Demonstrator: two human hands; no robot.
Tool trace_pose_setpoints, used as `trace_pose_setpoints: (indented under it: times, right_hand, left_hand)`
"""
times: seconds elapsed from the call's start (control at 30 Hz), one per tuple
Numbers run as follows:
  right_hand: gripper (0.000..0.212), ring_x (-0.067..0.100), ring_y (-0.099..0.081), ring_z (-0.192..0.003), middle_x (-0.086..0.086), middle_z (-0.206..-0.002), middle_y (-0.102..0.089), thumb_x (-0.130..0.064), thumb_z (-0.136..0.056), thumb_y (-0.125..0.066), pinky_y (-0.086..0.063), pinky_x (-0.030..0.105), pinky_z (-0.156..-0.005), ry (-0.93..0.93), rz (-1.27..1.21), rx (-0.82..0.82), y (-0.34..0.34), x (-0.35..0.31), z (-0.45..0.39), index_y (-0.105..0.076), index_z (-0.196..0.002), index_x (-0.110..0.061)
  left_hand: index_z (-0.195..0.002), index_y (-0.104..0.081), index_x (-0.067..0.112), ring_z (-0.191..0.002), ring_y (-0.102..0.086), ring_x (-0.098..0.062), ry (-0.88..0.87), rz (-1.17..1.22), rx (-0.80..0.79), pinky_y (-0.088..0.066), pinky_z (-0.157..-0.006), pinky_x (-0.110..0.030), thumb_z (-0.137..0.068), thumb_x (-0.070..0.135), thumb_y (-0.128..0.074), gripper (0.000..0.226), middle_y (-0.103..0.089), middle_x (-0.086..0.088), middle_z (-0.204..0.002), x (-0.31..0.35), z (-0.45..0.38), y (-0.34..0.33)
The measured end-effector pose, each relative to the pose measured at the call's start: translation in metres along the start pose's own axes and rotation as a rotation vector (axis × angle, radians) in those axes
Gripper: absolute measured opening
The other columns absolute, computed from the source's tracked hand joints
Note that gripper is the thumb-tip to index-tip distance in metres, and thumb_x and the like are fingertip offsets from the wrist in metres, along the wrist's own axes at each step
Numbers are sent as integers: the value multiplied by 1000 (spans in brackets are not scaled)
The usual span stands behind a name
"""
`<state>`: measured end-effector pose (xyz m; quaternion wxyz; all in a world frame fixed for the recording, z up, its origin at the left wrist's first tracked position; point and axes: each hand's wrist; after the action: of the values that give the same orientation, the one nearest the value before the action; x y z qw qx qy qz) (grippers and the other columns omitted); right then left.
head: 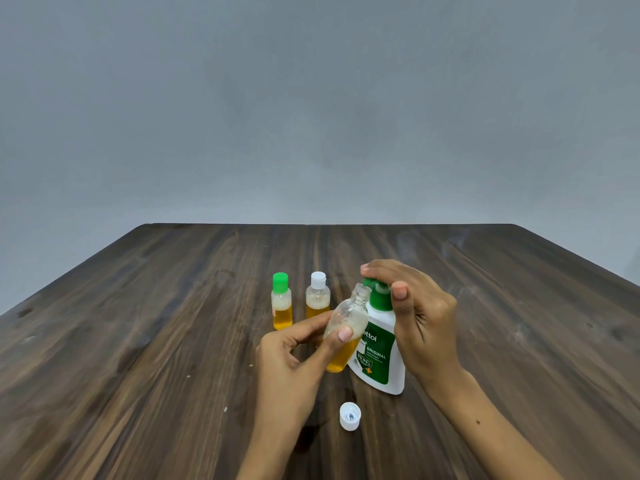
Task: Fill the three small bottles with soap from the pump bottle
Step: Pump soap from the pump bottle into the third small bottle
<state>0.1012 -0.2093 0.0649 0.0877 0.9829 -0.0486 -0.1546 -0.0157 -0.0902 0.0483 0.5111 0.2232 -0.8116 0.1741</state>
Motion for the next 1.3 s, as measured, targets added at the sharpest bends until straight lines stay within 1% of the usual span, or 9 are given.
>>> trace_pose_setpoints:
  times: [0.13,0.23,0.33,0.47,0.7,0.8,0.9,1.07,1.3]
  right_hand:
    - [62,11,-64,-110,-3,-109,-71,-48,-104,-24,-51,45,-90,25,29,-17,3,-2,-4,-73,-103,-10]
    - [61,11,-64,-109,-2,-107,-71,-48,-104,-25,-53,46,-87,4,24,-8,1,0,2,-73,-102,-10]
    - [61,12,-65,-108,-1,-107,-72,-47,-104,-26,-54,47,-85,-3,11,-6,0,0,4,-73,-102,-10]
    - [62,11,-64,-110,-3,-110,-71,-48,-104,-24,-52,47,-89,16,29,-19,2,-2,-4,-73,-103,-10]
    - [61,11,-66,-105,-2,-104,-72,-48,-104,-26,-54,47,-84,-19,-14,5,-1,-2,2,-74,-99,-10]
    - [62,10,-65,-106,-2,-105,-72,-49,-104,-25,-53,46,-85,-13,2,-3,1,-2,-2,-74,-100,-10]
    - [61,9,-65,-108,-4,-107,-71,-48,-104,-25,-52,45,-88,7,14,-11,2,-2,-4,-73,-102,-11]
    - [60,12,-66,-106,-3,-105,-72,-48,-104,-26,-54,48,-83,-25,-9,-1,-1,-3,4,-74,-100,-11]
    - [60,10,-64,-110,-4,-110,-70,-49,-104,-25,-53,46,-89,9,14,-15,5,-4,-3,-72,-104,-12]
  left_hand:
    - [-101,-77,21,-94,-71,-7,10,-22,5,-54,-81,-23,-74,27,-75,27,-76,13,-94,1,1,1]
    - [-103,-77,19,-97,-71,-8,11,-24,12,-54,-85,-27,-74,27,-75,30,-77,11,-95,0,0,1]
    - [-103,-77,19,-97,-71,-7,9,-21,18,-55,-84,-25,-73,28,-74,31,-76,12,-96,0,1,2]
    - [-101,-77,22,-95,-70,-2,2,-19,19,-52,-79,-12,-70,31,-74,32,-76,16,-94,1,1,2]
    - [-101,-76,16,-95,-71,-5,-16,26,3,-53,-79,-14,-73,24,-74,29,-77,11,-93,3,0,2]
    - [-101,-76,15,-95,-71,-6,-21,31,-3,-52,-78,-14,-74,22,-74,28,-77,10,-93,4,0,0]
    - [-100,-77,16,-93,-71,-4,-28,35,-5,-51,-75,-11,-73,22,-74,27,-77,12,-92,6,0,-1]
    - [-99,-77,15,-91,-72,-4,-34,36,-7,-51,-74,-10,-73,23,-73,28,-77,11,-90,7,1,-2]
    - [-101,-77,15,-93,-71,-5,-30,10,4,-51,-75,-12,-72,27,-74,32,-77,11,-92,6,2,-2]
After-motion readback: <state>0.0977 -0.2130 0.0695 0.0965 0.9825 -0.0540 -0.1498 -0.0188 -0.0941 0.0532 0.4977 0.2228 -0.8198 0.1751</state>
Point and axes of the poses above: each hand's wrist, its own z-axis away from the middle knuckle, its own y-axis out of the back of the hand, x = y × z
